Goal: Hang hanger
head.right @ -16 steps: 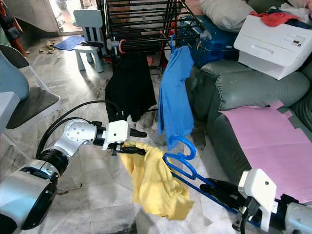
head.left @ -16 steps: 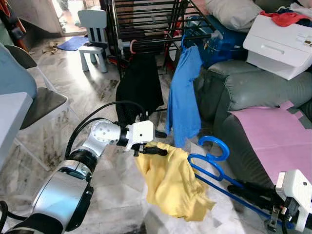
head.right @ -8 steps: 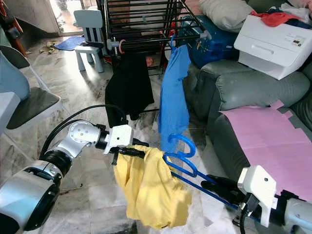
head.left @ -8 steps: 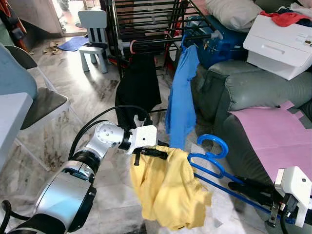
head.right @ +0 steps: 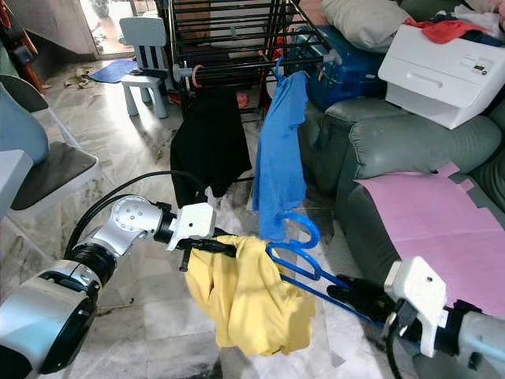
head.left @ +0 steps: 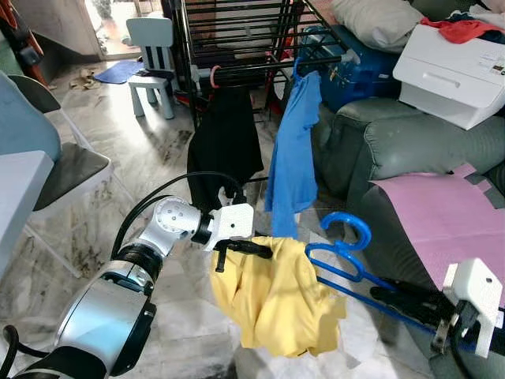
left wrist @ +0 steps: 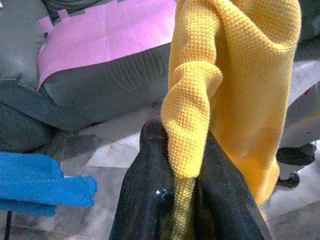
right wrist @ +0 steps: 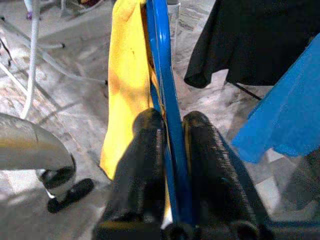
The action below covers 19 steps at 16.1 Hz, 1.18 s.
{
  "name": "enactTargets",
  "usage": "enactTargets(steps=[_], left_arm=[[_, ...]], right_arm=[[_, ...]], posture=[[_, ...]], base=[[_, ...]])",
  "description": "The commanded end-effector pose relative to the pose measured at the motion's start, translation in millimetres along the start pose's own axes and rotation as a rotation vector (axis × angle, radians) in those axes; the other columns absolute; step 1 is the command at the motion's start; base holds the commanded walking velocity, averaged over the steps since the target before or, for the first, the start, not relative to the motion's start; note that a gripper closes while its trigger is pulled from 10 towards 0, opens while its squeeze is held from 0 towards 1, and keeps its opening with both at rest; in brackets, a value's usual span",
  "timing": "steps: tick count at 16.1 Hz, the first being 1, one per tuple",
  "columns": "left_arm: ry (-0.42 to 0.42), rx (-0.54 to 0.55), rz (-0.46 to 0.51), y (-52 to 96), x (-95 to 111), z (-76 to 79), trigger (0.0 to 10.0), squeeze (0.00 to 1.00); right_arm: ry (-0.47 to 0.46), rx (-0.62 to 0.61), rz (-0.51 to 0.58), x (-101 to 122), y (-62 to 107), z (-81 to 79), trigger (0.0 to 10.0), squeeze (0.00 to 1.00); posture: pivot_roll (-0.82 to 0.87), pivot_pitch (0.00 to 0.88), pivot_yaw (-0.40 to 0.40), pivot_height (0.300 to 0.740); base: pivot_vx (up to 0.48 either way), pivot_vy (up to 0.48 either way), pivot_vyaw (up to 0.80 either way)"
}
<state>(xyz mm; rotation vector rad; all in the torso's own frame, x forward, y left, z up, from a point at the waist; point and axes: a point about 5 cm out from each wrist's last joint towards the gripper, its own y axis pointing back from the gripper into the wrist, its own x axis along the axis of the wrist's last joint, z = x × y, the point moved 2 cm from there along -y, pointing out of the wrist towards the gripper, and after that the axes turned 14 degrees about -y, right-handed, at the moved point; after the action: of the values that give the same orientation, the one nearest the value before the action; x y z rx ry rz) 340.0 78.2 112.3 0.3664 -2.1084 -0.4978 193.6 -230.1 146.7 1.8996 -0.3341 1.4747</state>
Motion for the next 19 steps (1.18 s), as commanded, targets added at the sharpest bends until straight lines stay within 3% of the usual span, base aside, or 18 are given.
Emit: enactTargets(steps=[1, 5, 9, 12, 15, 19], left_arm=[[0.058, 0.087, 0.009, 9.2, -4.2, -5.4, 0.0, 0.0], [0.151, 0.131, 0.015, 17.7, -13.8, -0.2, 0.0, 0.0], [0.234, 0.213, -0.039, 40.8, -32.0, 7.5, 0.0, 0.0], [0.251, 0.235, -0.041, 43.8, -35.5, 10.8, 0.0, 0.0], [0.324, 0.406, -0.023, 51.4, -40.0, 2.8, 0.0, 0.0], [0.415, 0.63, 0.067, 57.4, -38.4, -12.8, 0.0, 0.0]], right_arm=[[0.004, -0.003, -0.017, 2.1, 2.2, 0.7, 10.0, 1.0], [0.079, -0.076, -0.091, 5.0, 10.9, 12.8, 10.0, 1.0], [0.18, -0.182, -0.085, 29.0, 25.4, 29.4, 10.0, 1.0], [0.2, -0.221, -0.085, 31.7, 27.9, 33.9, 10.0, 1.0], [0.262, -0.422, 0.02, 50.0, 30.2, 55.9, 10.0, 1.0], [0.222, -0.607, 0.149, 44.5, 11.9, 57.8, 10.0, 1.0]], posture=[[-0.01, 0.0, 0.022, 0.74], [-0.02, 0.0, 0.016, 0.74], [-0.01, 0.0, 0.006, 0.74], [-0.01, 0.0, 0.004, 0.74], [-0.02, 0.0, 0.003, 0.74], [-0.02, 0.0, 0.001, 0.74]], base=[[0.0, 0.0, 0.0], [0.0, 0.0, 0.0], [0.0, 0.0, 0.0], [0.0, 0.0, 0.0], [0.0, 0.0, 0.0], [0.0, 0.0, 0.0]])
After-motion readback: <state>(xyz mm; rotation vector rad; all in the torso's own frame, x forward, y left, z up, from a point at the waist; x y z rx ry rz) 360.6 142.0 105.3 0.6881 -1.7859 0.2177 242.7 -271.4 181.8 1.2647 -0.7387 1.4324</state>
